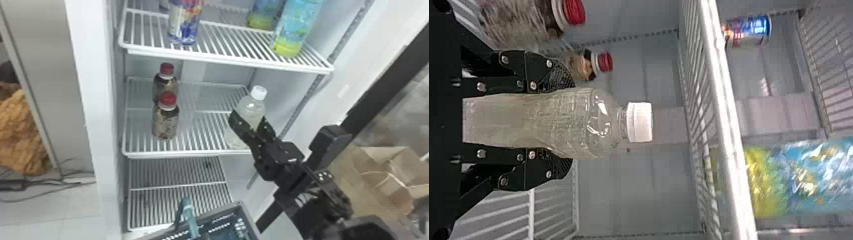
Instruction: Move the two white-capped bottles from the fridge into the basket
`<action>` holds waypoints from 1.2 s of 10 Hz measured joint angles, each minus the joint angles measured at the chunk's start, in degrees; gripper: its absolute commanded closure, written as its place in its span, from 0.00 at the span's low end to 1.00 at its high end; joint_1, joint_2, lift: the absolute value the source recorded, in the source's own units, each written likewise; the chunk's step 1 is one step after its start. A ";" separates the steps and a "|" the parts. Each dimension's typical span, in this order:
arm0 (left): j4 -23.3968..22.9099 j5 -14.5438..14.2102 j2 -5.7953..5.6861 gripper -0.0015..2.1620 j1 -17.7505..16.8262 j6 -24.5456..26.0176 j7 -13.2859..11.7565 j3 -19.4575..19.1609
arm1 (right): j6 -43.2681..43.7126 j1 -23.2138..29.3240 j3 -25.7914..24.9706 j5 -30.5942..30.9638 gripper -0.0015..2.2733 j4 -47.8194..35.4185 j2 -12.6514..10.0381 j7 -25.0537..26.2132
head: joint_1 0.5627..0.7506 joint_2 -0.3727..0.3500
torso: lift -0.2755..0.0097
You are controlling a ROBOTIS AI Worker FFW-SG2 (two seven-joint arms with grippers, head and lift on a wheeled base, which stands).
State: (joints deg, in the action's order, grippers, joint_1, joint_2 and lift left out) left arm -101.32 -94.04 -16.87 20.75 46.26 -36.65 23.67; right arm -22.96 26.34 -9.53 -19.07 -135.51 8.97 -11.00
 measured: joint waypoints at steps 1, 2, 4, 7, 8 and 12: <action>0.00 0.01 0.00 0.52 -0.01 0.00 0.00 -0.02 | -2.81 2.43 -0.10 -0.60 0.38 -4.26 -0.03 -0.12 | 0.70 0.03 | 0.05; 0.00 0.01 0.00 0.52 -0.01 0.00 0.00 -0.02 | -5.79 4.62 -0.40 -1.39 0.38 -8.16 -0.18 -0.12 | 0.70 0.03 | 0.05; 0.00 0.01 0.00 0.52 -0.08 0.00 0.00 -0.09 | -13.52 7.78 -1.39 -2.61 0.38 -14.70 -0.42 -0.24 | 0.70 0.03 | 0.05; 0.00 0.01 0.00 0.52 0.07 0.00 0.00 -0.20 | -25.81 12.17 -4.70 -2.75 0.38 -22.36 -1.61 -1.20 | 0.70 0.03 | 0.05; 0.00 0.01 0.00 0.52 0.13 0.01 0.00 -0.24 | -29.41 13.10 -5.46 -2.85 0.38 -23.73 -1.81 -1.44 | 0.70 0.03 | 0.05; 0.00 0.03 -0.01 0.52 0.02 0.17 -0.01 -0.20 | -40.05 15.80 -6.98 -6.45 0.38 -27.49 -3.07 -1.08 | 0.70 0.03 | 0.05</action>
State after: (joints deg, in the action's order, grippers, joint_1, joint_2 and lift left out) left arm -101.32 -94.01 -16.88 20.77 46.43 -36.66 23.47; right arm -63.02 42.14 -16.50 -25.53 -162.99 5.90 -12.08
